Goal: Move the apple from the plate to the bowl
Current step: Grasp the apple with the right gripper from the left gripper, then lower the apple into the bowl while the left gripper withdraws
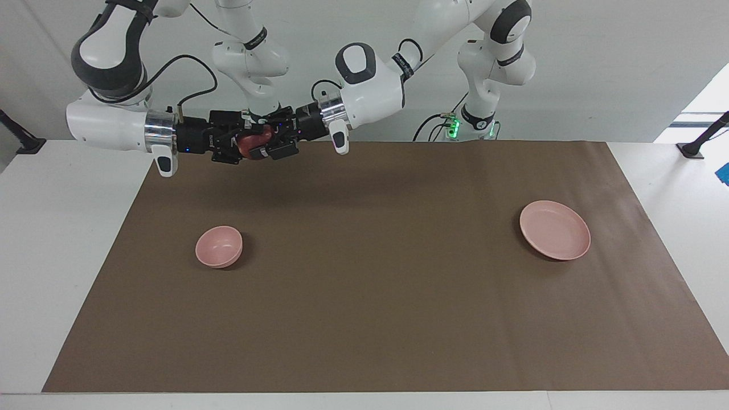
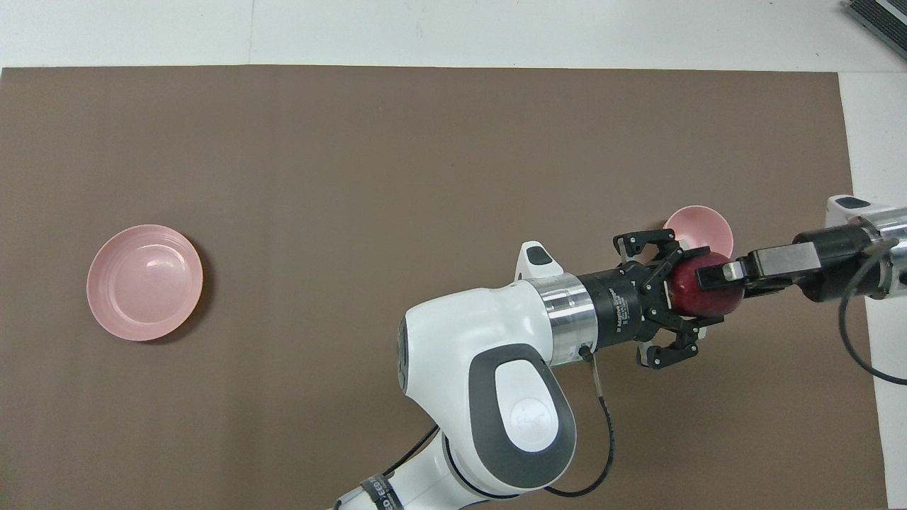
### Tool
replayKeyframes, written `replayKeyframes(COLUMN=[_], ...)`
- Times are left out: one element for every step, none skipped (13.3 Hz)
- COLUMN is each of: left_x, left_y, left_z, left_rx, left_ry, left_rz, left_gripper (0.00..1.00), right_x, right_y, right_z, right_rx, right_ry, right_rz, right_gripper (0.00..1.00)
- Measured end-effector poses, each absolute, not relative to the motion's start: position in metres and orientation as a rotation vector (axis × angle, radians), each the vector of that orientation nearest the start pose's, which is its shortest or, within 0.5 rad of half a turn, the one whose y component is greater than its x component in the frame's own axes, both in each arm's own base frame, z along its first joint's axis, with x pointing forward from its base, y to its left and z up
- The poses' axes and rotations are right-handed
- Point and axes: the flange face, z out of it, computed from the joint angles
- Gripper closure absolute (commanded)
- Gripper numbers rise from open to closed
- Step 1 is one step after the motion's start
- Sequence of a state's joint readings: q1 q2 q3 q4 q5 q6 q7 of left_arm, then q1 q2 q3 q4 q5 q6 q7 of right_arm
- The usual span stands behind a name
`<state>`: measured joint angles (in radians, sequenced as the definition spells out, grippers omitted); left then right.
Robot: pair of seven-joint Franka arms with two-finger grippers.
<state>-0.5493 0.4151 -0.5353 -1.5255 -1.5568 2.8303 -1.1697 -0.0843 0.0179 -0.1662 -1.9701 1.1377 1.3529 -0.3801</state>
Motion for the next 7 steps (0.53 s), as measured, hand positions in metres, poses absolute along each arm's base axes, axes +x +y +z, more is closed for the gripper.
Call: replayKeyframes(left_x=[0.4279,0.4280,0.4282,0.4282,0.4279,0.4276,0.4275], left_y=[-0.5639,-0.5639,-0.5637,-0.5639,-0.5642,-0.5644,-0.5645], left_z=[0.5039,0.5039,0.5044,0.5043,0.5041,0.5041,0.5041], left_rx=[1.326,1.326,1.325,1.325,1.326,1.326,1.326], left_ry=[1.368,1.368,1.368,1.368,1.368,1.368,1.367], left_rz=[-0.920,-0.919,-0.918,-0.919,-0.919,-0.920,-0.919], left_gripper=[0.49,0.17,0.00,0.00,0.00,0.00,0.00], right_x=[0.5211,0.5212,0.5213,0.5213,0.5214,0.5213,0.5212], right_y=[-0.0170,-0.0168,-0.0172,-0.0172,-0.0159,-0.0150,-0.0150], right_z=[0.4942,0.4941,0.4937,0.4938,0.4937,0.4936,0.4934], right_rx=[-1.870,-1.871,-1.874,-1.874,-1.875,-1.876,-1.878], right_ry=[0.005,0.005,0.006,0.006,0.004,0.008,0.017], right_rz=[0.195,0.195,0.195,0.195,0.197,0.203,0.211], right_gripper=[0.15,0.46,0.73,0.94,1.00,1.00,1.00])
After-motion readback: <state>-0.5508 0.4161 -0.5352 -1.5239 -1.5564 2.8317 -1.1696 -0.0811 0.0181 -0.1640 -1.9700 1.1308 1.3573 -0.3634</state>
